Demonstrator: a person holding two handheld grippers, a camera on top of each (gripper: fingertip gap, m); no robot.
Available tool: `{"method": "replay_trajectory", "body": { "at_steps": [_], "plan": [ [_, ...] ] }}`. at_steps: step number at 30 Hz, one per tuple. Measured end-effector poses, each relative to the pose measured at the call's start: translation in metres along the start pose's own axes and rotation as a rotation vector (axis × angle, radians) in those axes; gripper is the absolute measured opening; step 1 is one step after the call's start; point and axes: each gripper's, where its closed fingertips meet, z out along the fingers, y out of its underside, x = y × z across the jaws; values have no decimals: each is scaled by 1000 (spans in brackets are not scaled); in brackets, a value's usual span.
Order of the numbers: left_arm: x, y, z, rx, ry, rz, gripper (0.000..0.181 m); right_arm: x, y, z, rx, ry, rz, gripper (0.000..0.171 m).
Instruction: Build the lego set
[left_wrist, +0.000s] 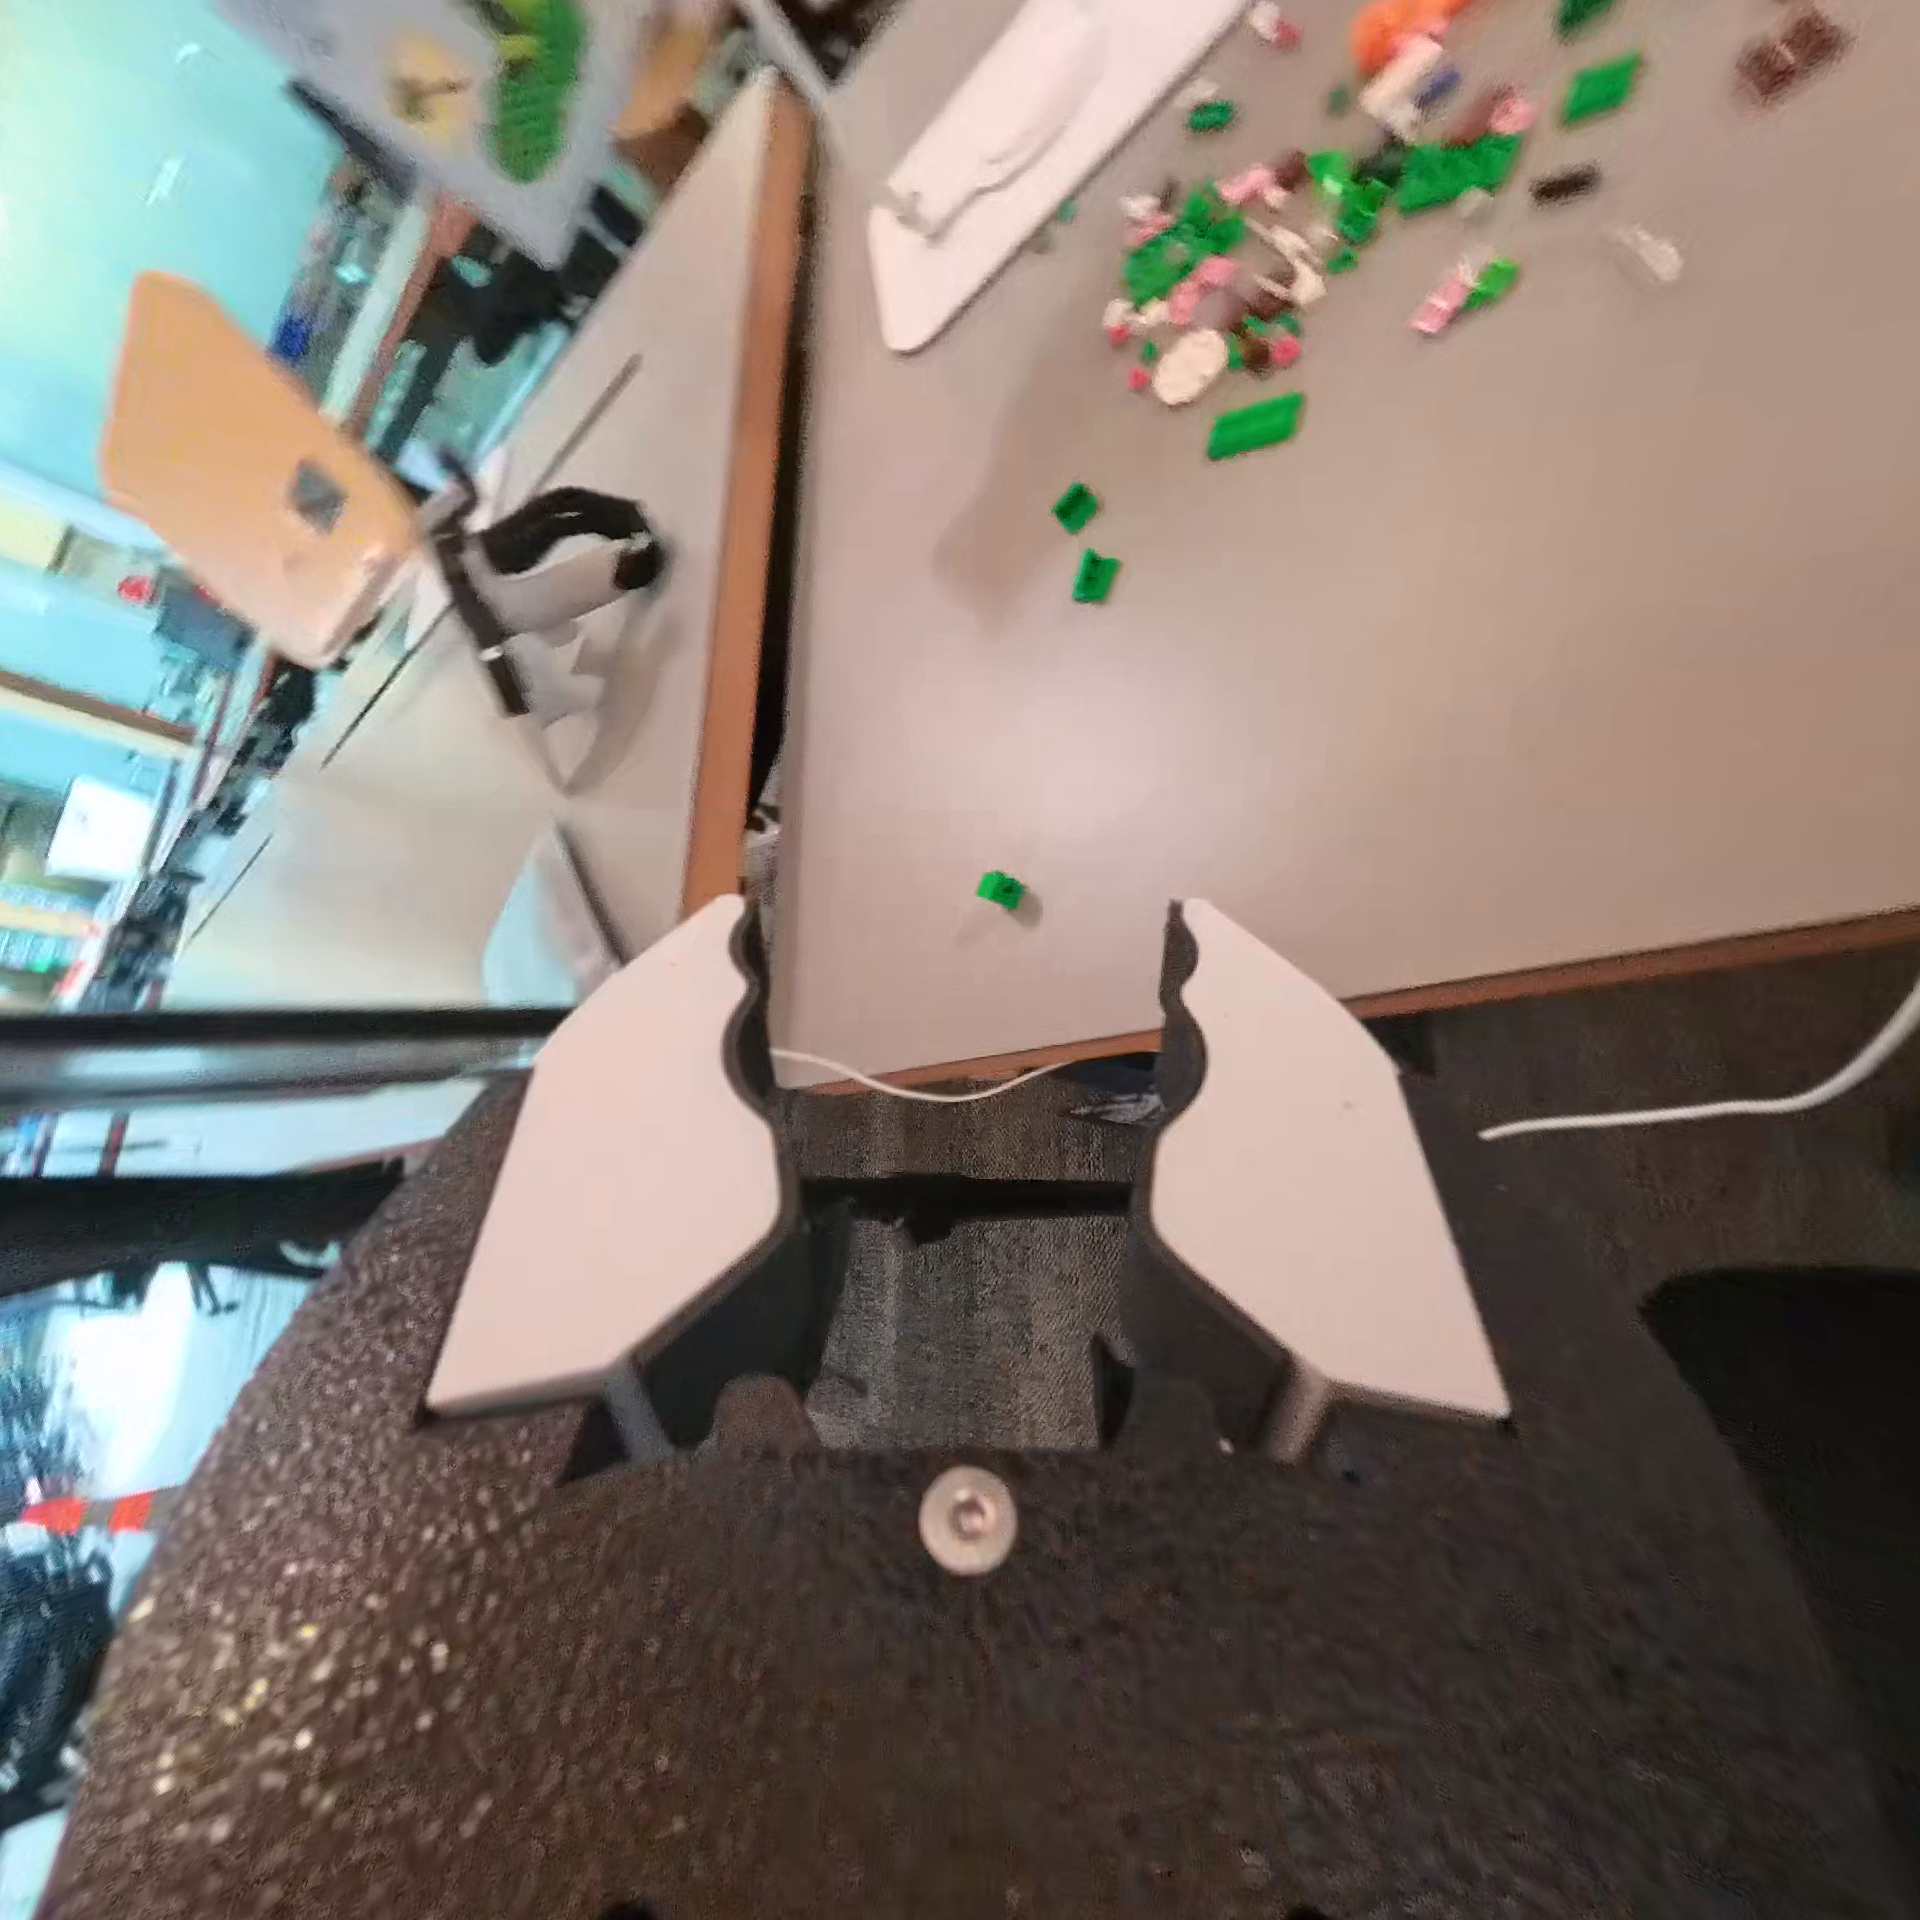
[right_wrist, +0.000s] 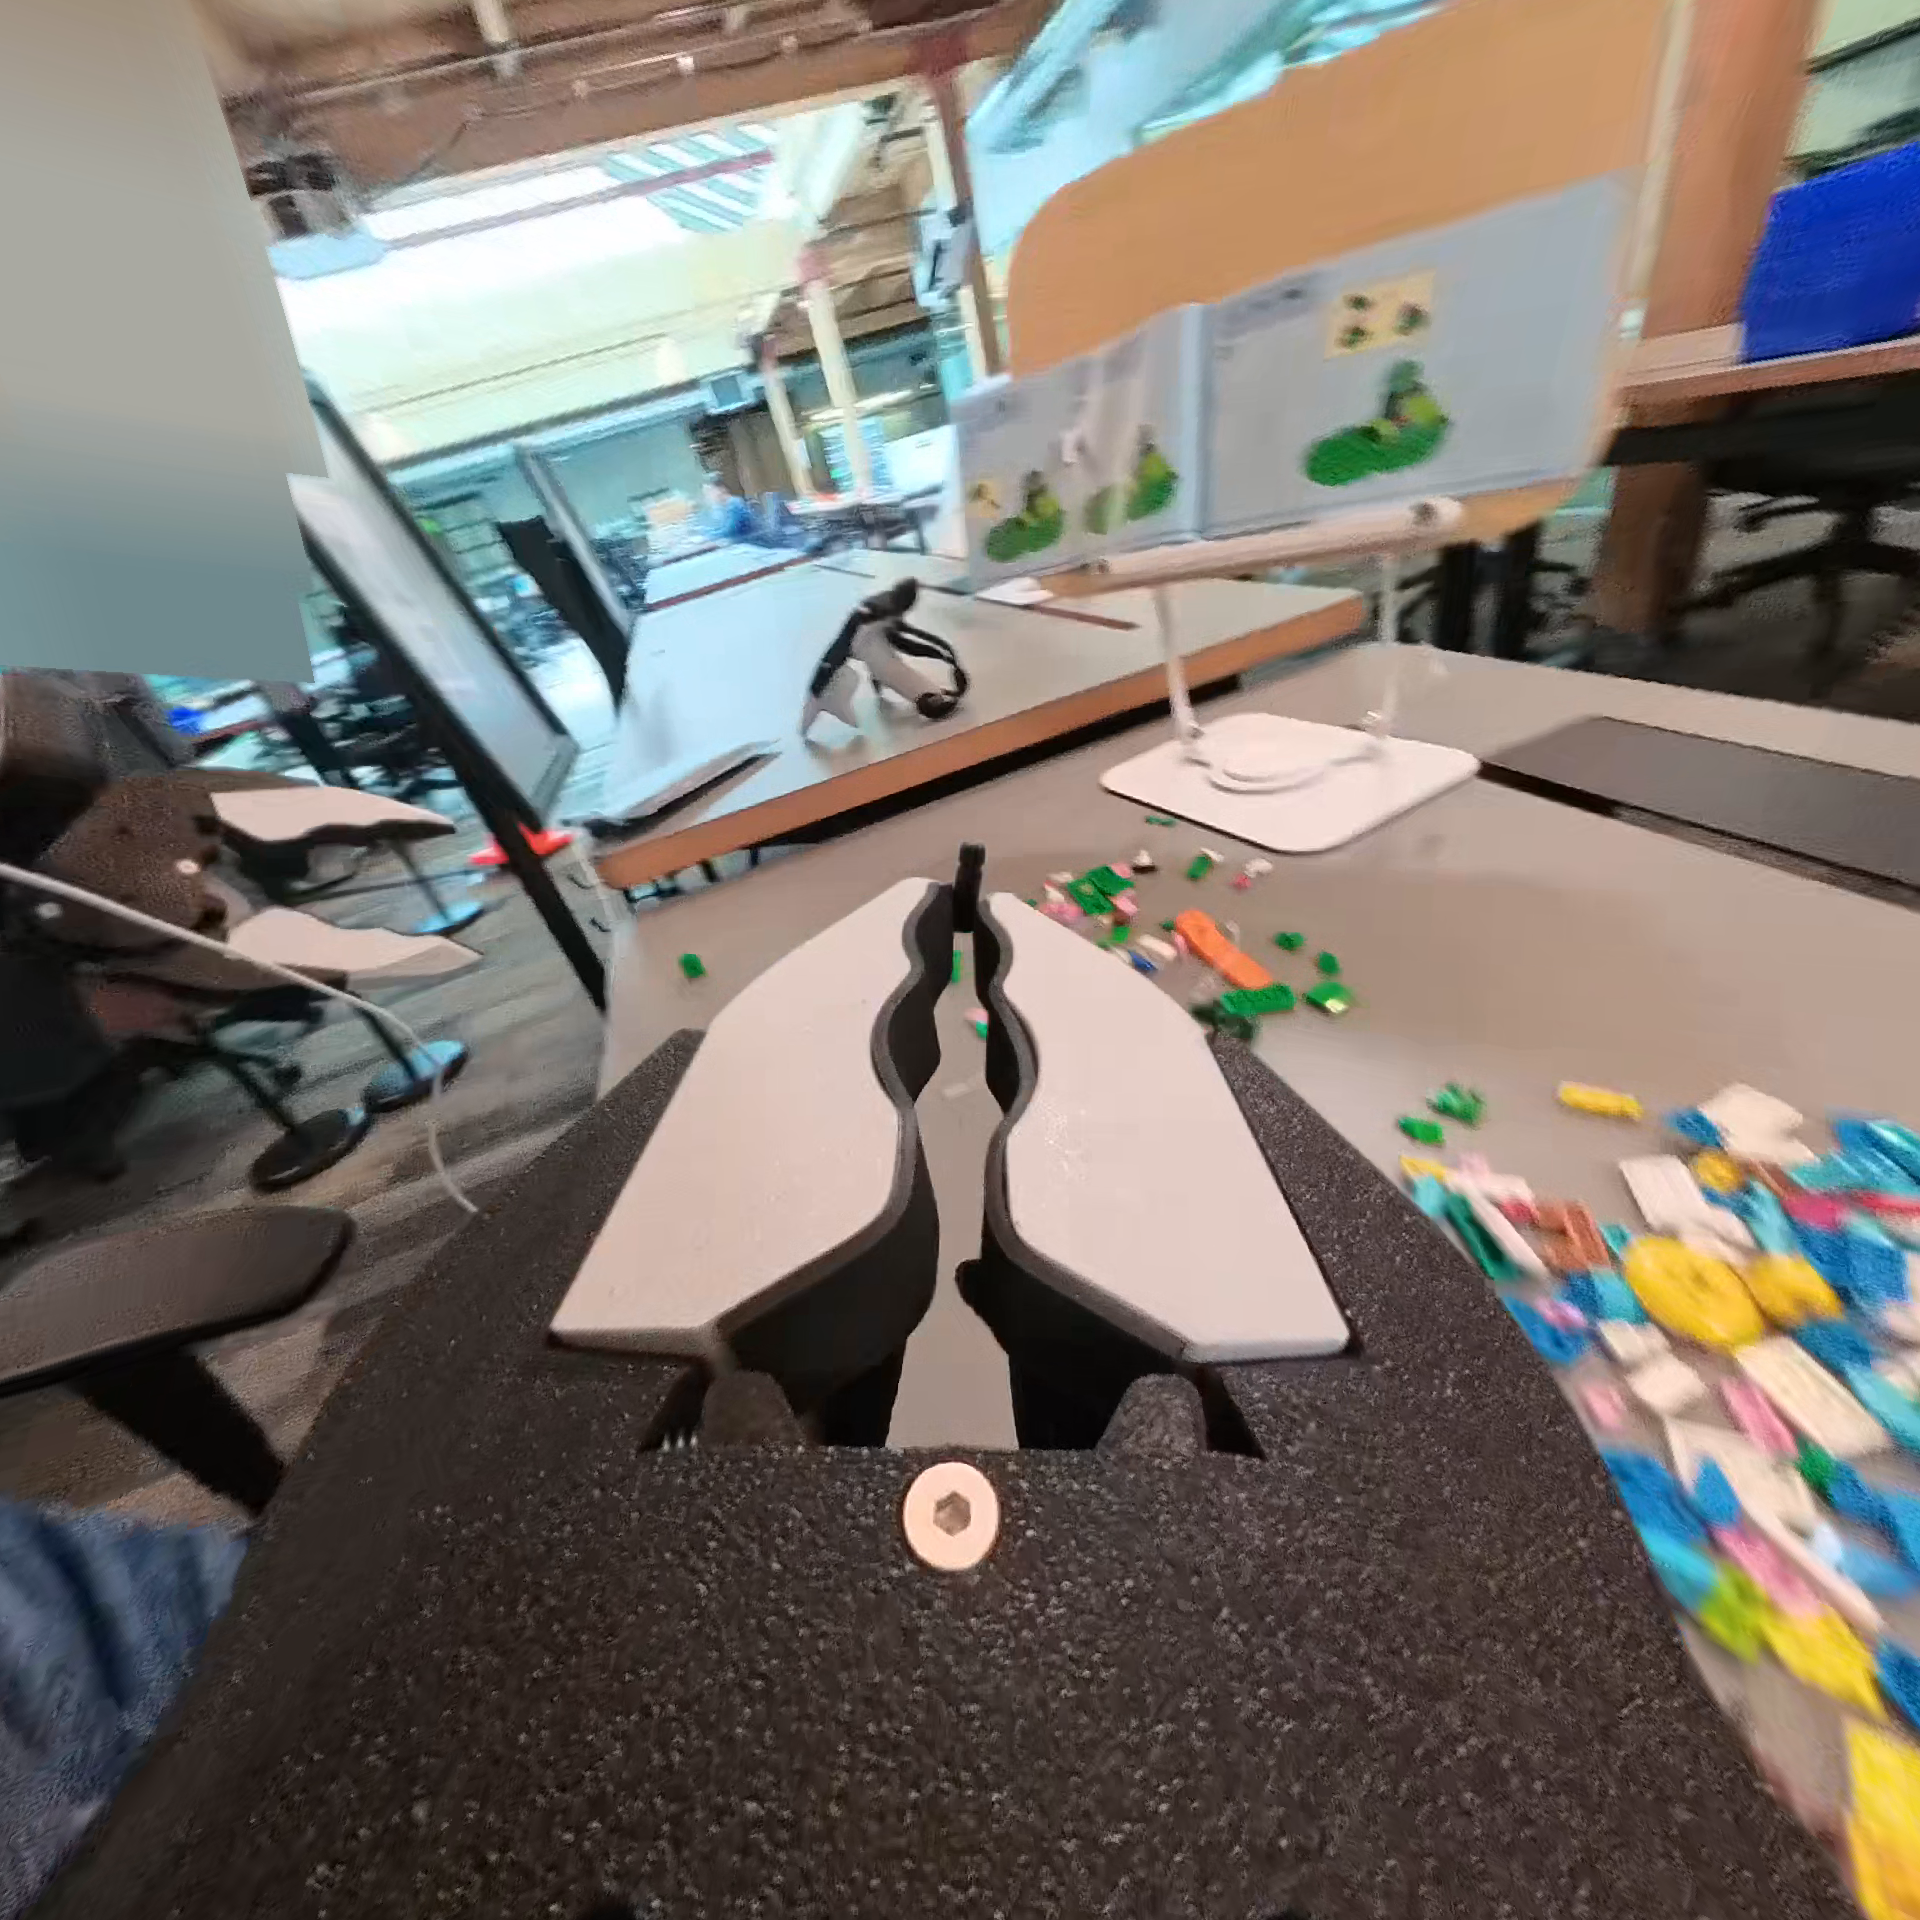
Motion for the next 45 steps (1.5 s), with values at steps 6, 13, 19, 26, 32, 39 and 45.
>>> {"method": "replay_trajectory", "body": {
  "at_steps": [6, 13, 19, 26, 32, 39, 45],
  "plan": [
    [18, 37, 56, -135, 248, 73, 64, 32, 21, -22, 56, 102, -203, 3],
    [21, 78, 127, -262, 569, 148, 78, 29, 44, -43, 63, 212, -346, 3],
    [1, 79, 133, -74, 569, -58, 34, -28, 63, -48, 81, 364, -376, 3],
    [5, 65, 140, 23, 634, -56, 45, -91, 73, -39, 66, 404, -424, 3],
    [22, 70, 136, 89, 687, -77, 31, -110, 79, -29, 45, 384, -434, 3],
    [24, 81, 144, 109, 703, -93, 20, -102, 82, -1, 45, 358, -405, 3],
    [15, 53, 131, 329, 725, -247, 0, -99, 79, 33, -6, 288, -439, 3]
  ]
}}
